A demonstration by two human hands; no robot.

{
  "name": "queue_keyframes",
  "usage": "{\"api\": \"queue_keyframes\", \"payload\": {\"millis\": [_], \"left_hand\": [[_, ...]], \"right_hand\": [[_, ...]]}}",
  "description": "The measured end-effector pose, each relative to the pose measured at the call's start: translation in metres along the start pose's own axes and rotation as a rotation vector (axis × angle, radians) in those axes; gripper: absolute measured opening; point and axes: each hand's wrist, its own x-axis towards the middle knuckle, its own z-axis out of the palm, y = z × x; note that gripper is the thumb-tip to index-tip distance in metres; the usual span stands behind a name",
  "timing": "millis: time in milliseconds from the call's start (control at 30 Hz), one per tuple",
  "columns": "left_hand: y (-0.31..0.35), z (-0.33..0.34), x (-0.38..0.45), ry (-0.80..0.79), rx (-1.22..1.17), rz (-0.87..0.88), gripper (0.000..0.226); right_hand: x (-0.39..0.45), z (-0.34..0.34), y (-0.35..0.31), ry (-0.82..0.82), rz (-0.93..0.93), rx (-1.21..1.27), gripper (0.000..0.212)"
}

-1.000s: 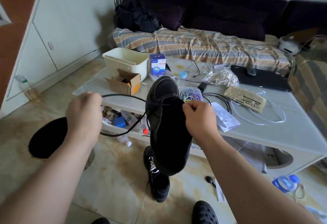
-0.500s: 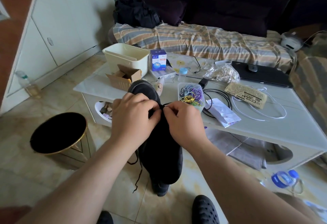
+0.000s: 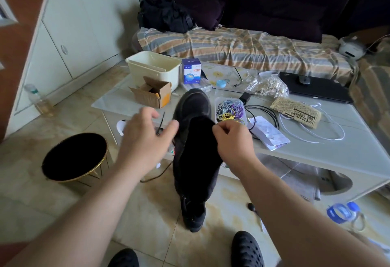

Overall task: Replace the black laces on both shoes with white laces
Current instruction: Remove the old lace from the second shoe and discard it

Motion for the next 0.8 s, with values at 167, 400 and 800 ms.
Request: {"api": "queue_keyframes", "payload": {"millis": [167,400,800], "left_hand": [[-0.004,0.02,0.003,-0.097,0.121,0.024,0.03],[-0.014,0.016,0.011,0.052,0.115,0.142,0.005],[0.011,0.012,-0.007,-0.09,0.09,0.16,0.01]], "right_hand": [[-0.02,0.013,-0.008,-0.131,-0.077,0.045,0.015],[-0.023,0.023,0.0,-0.229,0.005,-0.032,0.006],[-0.018,0.043,0.004,0.123,-0.687,-0.479,0.013]]}}
